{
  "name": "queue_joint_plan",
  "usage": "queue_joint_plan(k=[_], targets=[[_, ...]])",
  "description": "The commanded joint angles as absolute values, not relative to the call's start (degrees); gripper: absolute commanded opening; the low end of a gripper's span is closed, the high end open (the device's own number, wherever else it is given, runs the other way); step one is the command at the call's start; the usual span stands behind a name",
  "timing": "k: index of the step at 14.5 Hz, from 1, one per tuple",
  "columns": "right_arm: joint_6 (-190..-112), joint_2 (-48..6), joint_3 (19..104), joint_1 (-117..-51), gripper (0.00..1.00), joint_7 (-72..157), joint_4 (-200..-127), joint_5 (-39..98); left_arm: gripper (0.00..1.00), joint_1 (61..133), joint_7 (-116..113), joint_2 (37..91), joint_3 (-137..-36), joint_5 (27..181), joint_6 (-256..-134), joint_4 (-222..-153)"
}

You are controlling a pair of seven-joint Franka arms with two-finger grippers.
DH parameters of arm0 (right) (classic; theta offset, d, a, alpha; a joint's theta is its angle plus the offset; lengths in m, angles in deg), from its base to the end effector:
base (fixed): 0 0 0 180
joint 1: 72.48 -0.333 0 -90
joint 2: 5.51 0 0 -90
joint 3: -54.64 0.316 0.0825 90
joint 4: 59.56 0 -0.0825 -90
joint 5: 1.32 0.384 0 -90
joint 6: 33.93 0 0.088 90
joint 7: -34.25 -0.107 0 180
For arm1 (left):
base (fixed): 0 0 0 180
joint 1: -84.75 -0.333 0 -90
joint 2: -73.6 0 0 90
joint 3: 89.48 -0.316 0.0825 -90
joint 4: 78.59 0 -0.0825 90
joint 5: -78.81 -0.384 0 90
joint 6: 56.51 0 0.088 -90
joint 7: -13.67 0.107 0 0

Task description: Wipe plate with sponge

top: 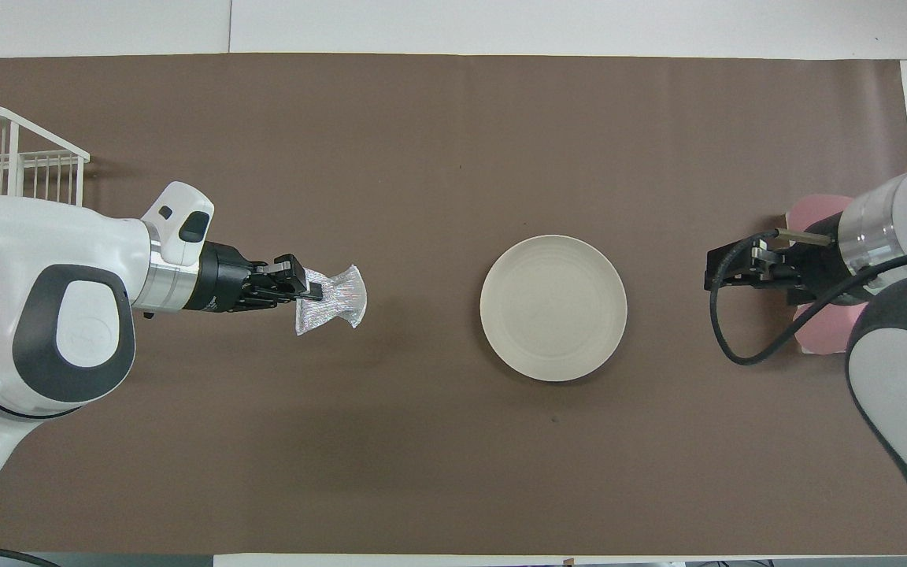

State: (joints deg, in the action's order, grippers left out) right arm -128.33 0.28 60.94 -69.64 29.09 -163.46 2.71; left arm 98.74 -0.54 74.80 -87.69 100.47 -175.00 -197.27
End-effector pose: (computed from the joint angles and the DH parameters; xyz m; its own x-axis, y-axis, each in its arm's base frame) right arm 0.5216 0.0409 0.5706 0.9969 -0.0363 -0.0704 -0.0401 -0.9978 -0.0524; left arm 0.5203 -0.1671 0.4445 0.9865 0.1357 -0.0920 0.1581 -0.9362 0.3139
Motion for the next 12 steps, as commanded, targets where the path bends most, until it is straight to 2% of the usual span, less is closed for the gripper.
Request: queue_joint_plan(k=[1, 3, 12], targets=[[-127.8, -0.31, 61.76, -68.7, 1.0, 33.63, -161.44, -1.14, 0.0, 99.52, -6.35, 73.95, -87.46, 88.6, -173.59, -194.61], [-126.84, -2.51, 62.11, -68.44, 1.0, 33.81, -158.1, -2.2, 0.0, 99.7, -10.39, 73.25, -87.11, 78.42, -169.64, -192.59], [-124.37, -3.49, 61.76, -66.24, 1.0, 35.83, -157.21, -1.68, 0.0, 105.58, -18.14, 71.85, -86.93, 46.77, -144.78, -183.99]])
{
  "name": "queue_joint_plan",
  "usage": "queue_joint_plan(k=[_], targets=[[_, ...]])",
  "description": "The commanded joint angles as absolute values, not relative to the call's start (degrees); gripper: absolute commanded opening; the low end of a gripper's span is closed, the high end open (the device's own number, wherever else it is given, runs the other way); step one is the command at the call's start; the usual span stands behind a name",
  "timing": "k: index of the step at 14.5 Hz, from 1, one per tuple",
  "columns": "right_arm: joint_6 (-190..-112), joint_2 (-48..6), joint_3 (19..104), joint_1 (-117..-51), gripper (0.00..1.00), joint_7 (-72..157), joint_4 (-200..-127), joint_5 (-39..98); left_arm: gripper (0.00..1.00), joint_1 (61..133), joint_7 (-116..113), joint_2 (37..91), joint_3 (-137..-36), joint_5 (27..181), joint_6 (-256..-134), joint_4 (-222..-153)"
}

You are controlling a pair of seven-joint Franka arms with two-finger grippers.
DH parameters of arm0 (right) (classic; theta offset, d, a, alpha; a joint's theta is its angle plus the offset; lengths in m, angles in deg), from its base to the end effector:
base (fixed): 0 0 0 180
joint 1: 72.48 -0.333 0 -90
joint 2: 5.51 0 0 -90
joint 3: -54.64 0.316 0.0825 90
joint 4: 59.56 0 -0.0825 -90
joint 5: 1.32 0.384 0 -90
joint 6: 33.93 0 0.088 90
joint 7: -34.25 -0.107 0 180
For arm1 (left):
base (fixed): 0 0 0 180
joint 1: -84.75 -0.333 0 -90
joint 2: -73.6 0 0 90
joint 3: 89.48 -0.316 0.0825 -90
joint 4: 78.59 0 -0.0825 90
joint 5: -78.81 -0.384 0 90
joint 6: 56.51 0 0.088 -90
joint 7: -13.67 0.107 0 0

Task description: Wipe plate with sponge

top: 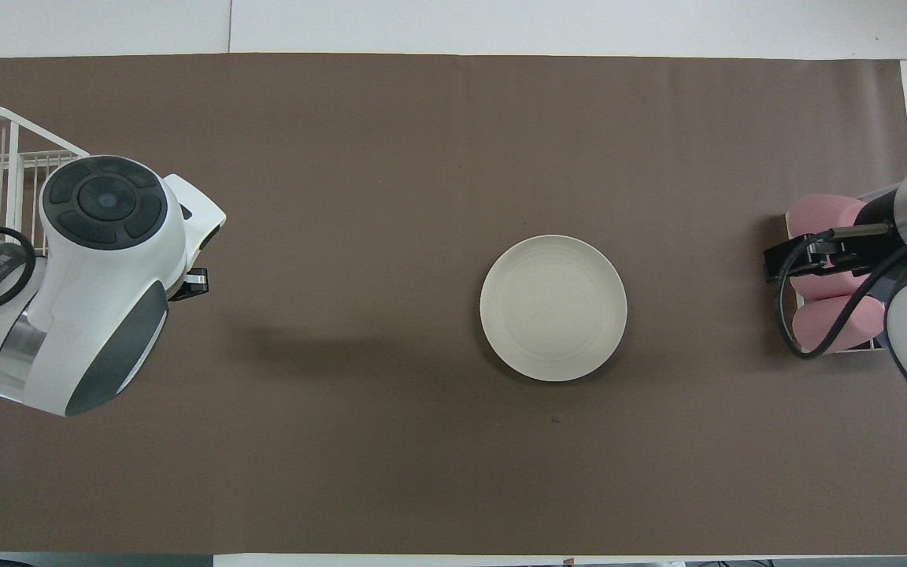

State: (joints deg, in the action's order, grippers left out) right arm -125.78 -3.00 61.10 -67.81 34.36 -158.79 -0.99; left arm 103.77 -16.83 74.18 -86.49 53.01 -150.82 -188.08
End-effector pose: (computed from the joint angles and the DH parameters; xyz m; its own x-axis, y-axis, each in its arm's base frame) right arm 0.5379 0.0185 0.5751 0.9958 0.0323 -0.0852 0.0324 -0.9995 -0.0010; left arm 0.5083 -0.1586 0.4871 0.9982 0.0590 -0.0141 0.0447 -0.8724 -0.4867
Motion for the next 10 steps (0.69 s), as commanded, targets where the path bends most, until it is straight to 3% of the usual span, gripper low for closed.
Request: queue_joint_plan(k=[1, 10], targets=[[-124.46, -3.22, 61.85, -66.33, 1.0, 35.74, -157.21, -1.68, 0.0, 106.45, -18.14, 70.01, -86.93, 42.38, -141.88, -182.05], [-124.46, -2.69, 60.18, -67.38, 1.0, 34.34, -157.21, -1.59, 0.0, 106.38, -17.88, 61.74, -87.11, 12.74, -139.57, -181.07]])
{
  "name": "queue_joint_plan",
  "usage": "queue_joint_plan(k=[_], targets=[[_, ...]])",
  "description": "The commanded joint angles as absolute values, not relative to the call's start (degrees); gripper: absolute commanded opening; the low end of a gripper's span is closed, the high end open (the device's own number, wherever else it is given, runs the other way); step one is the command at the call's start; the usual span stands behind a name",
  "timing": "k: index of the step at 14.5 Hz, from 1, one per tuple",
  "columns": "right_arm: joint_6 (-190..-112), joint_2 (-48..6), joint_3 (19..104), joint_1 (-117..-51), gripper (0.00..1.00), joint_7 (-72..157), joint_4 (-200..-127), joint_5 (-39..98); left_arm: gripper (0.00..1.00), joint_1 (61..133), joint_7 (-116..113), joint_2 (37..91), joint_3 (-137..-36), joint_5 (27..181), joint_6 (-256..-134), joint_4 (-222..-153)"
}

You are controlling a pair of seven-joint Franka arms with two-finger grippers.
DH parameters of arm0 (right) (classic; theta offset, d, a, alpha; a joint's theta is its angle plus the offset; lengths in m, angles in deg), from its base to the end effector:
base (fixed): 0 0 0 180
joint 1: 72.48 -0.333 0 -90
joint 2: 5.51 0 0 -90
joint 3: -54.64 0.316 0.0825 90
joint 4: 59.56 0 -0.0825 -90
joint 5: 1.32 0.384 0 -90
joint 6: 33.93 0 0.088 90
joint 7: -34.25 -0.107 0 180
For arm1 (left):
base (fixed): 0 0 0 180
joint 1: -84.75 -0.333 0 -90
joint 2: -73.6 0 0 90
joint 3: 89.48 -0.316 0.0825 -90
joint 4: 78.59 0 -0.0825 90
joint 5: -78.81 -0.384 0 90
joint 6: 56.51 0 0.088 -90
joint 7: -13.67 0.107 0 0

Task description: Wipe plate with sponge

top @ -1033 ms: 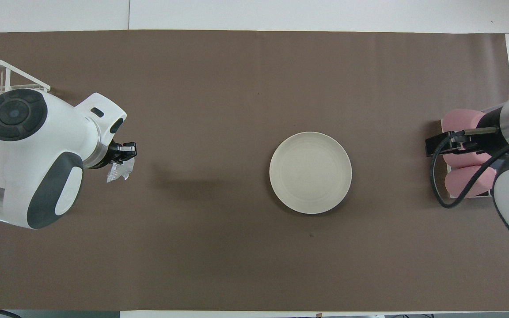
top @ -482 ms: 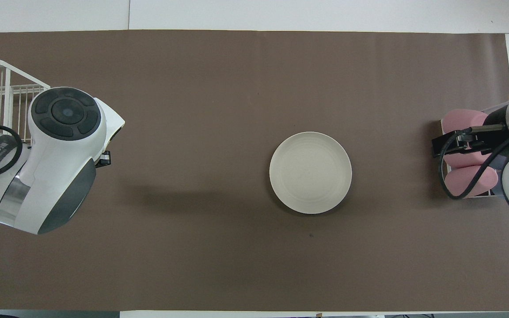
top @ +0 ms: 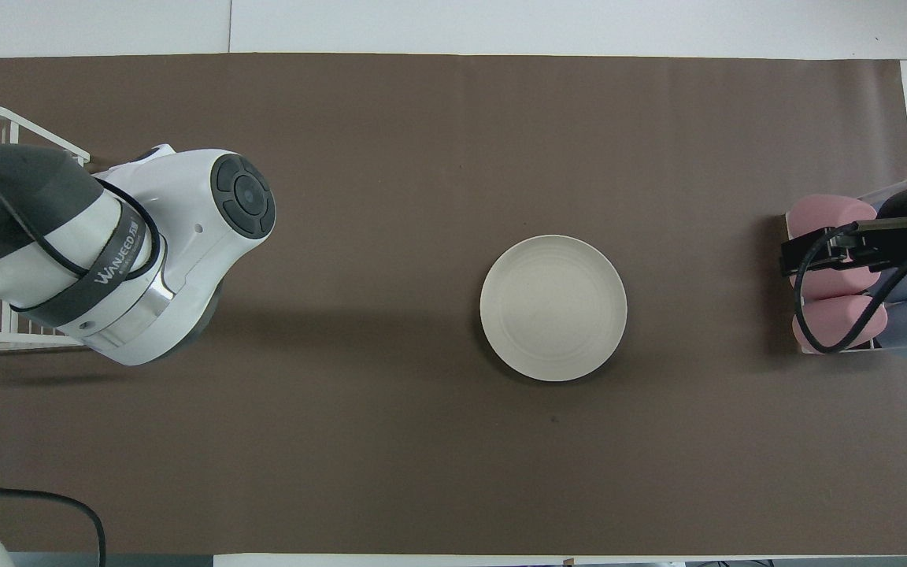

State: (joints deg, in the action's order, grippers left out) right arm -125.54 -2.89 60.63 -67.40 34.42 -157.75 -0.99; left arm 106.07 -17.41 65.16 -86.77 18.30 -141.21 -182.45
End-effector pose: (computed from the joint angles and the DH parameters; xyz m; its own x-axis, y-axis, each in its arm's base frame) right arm 0.5385 0.0103 0.5843 0.9974 0.0182 -0.0693 0.0182 -0.9998 -0.0012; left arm 0.5572 -0.1377 0.4818 0.9946 -0.0889 0.0540 0.0109 -0.4278 -0.9038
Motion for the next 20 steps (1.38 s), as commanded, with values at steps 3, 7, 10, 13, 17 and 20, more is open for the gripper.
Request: queue_joint_plan(k=[3, 7, 10, 13, 17, 20], targets=[[-124.46, -2.69, 52.92, -74.82, 1.0, 34.34, -157.21, -1.59, 0.0, 102.79, -17.88, 57.09, -87.46, 3.95, -140.88, -180.72], [-124.64, -2.78, 51.92, -76.0, 1.0, 34.16, -157.21, -1.76, 0.0, 97.24, -17.97, 55.93, -87.46, 3.22, -149.65, -180.8], [-124.9, -2.87, 52.27, -74.86, 1.0, 34.51, -157.21, -1.85, 0.0, 94.87, -18.31, 55.75, -87.37, 6.54, -153.44, -181.07], [-124.99, -3.05, 52.79, -73.19, 1.0, 34.95, -157.12, -2.03, 0.0, 93.9, -21.3, 55.58, -87.37, 10.68, -155.82, -181.24], [-124.99, -2.96, 54.73, -71.78, 1.0, 34.95, -157.12, -2.12, 0.0, 93.63, -24.28, 55.75, -87.37, 12.1, -157.23, -182.21], [-124.99, -2.69, 54.91, -72.39, 1.0, 34.69, -157.12, -2.2, 0.0, 92.93, -27.45, 55.67, -87.37, 14.29, -158.37, -182.39]])
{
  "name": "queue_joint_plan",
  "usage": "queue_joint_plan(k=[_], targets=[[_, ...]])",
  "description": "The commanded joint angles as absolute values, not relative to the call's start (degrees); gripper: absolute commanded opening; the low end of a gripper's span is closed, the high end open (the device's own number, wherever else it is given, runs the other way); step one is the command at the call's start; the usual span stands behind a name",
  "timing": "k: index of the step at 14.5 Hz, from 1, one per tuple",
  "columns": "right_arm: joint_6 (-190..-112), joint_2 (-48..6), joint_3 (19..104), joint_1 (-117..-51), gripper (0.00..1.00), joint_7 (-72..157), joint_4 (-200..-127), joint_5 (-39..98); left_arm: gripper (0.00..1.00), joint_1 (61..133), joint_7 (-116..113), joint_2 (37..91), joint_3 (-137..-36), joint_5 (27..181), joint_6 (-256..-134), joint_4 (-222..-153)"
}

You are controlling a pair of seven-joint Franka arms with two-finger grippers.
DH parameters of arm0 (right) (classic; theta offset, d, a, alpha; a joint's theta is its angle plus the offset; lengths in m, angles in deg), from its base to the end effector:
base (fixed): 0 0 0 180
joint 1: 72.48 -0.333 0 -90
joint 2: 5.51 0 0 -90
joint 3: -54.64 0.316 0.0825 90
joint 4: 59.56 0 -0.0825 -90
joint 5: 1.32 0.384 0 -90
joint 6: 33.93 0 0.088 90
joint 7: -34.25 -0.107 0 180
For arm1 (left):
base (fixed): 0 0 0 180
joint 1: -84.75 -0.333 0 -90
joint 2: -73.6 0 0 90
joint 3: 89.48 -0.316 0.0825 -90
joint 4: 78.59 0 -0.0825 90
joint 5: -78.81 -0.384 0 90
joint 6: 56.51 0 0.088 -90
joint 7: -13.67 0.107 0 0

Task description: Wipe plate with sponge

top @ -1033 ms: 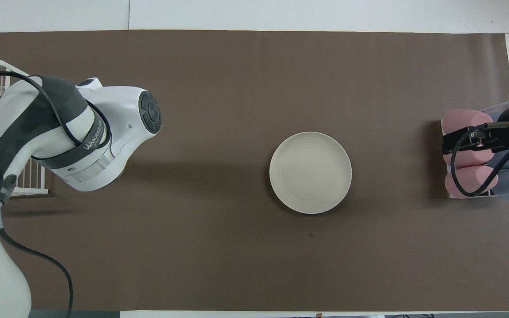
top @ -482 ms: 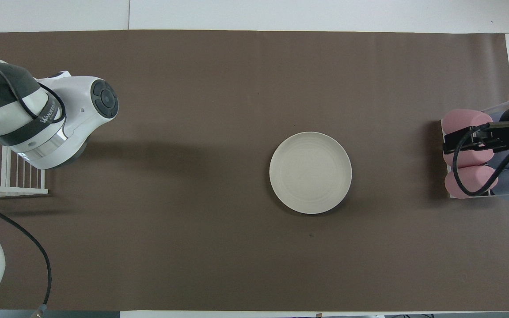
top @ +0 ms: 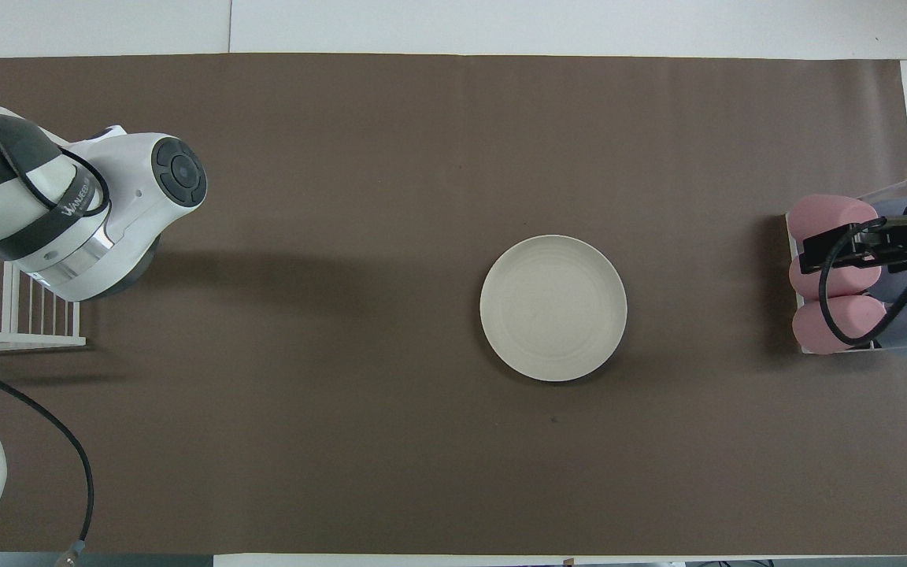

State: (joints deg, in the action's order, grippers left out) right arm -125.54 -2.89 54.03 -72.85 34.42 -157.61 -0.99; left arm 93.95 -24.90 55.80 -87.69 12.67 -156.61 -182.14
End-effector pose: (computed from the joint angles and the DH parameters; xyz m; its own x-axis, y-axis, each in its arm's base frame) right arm 0.5387 -0.0018 0.5856 0.9978 -0.0013 -0.0666 -0.0018 -1.0000 -0.0064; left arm 0.6216 -0.0354 0.3927 0.9893 -0.0602 0.1328 0.0918 -0.4502 -0.8882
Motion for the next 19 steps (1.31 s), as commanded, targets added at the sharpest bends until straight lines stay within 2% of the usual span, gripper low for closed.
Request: queue_joint_plan(k=[1, 6, 7, 8, 9, 10, 19], targets=[[-124.9, -2.69, 54.91, -72.39, 1.0, 34.69, -157.12, -2.2, 0.0, 92.84, -28.15, 55.67, -87.37, 14.38, -158.46, -182.39], [-124.9, -2.52, 54.82, -71.96, 1.0, 34.69, -157.12, -2.12, 0.0, 92.84, -28.6, 55.67, -87.37, 14.56, -158.46, -182.3], [-124.9, -2.52, 54.73, -71.87, 1.0, 34.69, -157.12, -1.94, 0.24, 92.84, -28.6, 55.67, -87.37, 14.56, -158.46, -182.21], [-124.9, -2.61, 54.64, -71.87, 1.0, 34.69, -157.12, -1.94, 0.59, 92.84, -28.6, 55.67, -87.37, 14.56, -158.81, -182.21], [-124.9, -2.61, 54.64, -71.87, 1.0, 34.69, -157.12, -1.77, 0.83, 92.75, -28.6, 55.67, -87.37, 14.56, -158.9, -182.21], [-124.9, -2.61, 54.47, -71.78, 1.0, 34.77, -156.95, -1.68, 1.0, 92.75, -28.6, 55.67, -87.37, 14.56, -158.9, -182.21], [-124.99, -2.61, 54.38, -72.21, 1.0, 34.34, -156.68, -1.5, 1.0, 92.84, -28.6, 55.75, -87.29, 14.56, -158.73, -182.12]])
